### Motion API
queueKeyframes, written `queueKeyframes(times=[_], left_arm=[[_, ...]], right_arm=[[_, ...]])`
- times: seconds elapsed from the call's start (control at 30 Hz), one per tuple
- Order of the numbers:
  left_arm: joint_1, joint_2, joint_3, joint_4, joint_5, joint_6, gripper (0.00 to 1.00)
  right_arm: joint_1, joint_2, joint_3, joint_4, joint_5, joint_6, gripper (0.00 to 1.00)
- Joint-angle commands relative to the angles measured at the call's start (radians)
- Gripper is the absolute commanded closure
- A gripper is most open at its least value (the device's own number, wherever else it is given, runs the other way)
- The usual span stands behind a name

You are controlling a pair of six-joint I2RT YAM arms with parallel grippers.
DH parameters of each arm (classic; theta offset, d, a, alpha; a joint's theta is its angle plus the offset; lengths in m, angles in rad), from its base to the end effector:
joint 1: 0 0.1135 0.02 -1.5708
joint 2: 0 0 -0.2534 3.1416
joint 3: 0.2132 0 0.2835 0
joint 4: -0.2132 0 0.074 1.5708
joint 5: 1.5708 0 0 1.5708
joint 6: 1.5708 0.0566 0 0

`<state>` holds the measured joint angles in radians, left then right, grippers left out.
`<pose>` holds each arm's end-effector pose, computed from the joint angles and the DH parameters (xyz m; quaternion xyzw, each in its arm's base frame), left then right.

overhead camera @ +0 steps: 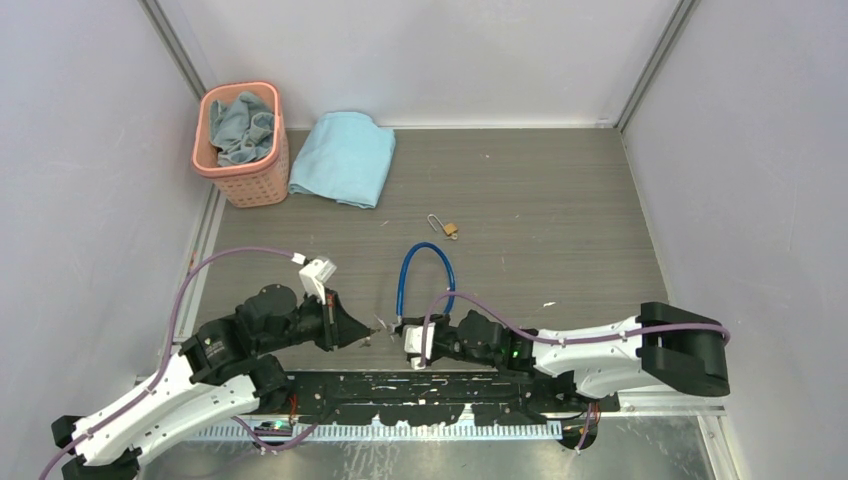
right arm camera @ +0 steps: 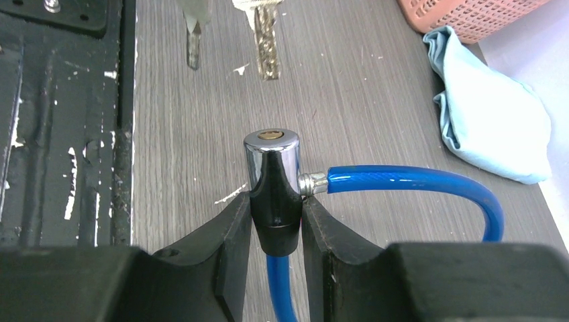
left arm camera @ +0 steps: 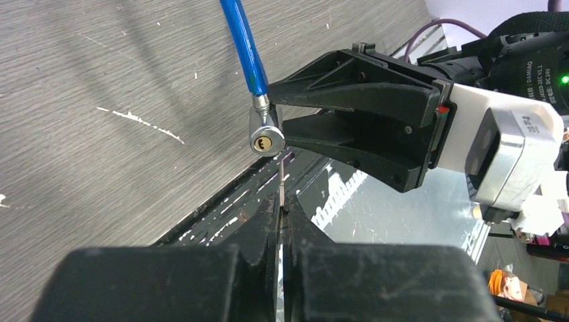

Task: Unlock with the key

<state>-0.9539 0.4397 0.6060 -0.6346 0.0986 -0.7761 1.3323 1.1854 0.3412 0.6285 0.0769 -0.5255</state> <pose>0.0940 -0.1422 0.2676 0.1013 0.8452 -0.4254 0.3074 0.0706 0.2721 0.1531 -0.6091 0.4854 0.2184 0.5879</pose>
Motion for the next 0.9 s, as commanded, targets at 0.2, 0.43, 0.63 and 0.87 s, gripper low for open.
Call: queueKeyframes(times=[0.2,0.43,0.63,0.87], left_arm=[[0.000,0.008,0.015,0.030,-0.031,-0.013,1.00],[0.000,0.034,-0.030,0.121,-0.036,-0.052,1.00],[0.000,0.048,-0.041,0.134,-0.058,-0.071,1.00],[0.000,0.053,-0.052,0.144,-0.070,-0.084,1.00]], right_arm=[[0.028,0.013,0.032,0.136,0.068,-0.070,0.99],[0.038,-0.001,0.030,0.144,0.074,-0.077,0.99],[0.045,0.000,0.027,0.161,0.096,-0.085,0.99],[0.048,0.009,0.024,0.183,0.108,-0.091,0.99]])
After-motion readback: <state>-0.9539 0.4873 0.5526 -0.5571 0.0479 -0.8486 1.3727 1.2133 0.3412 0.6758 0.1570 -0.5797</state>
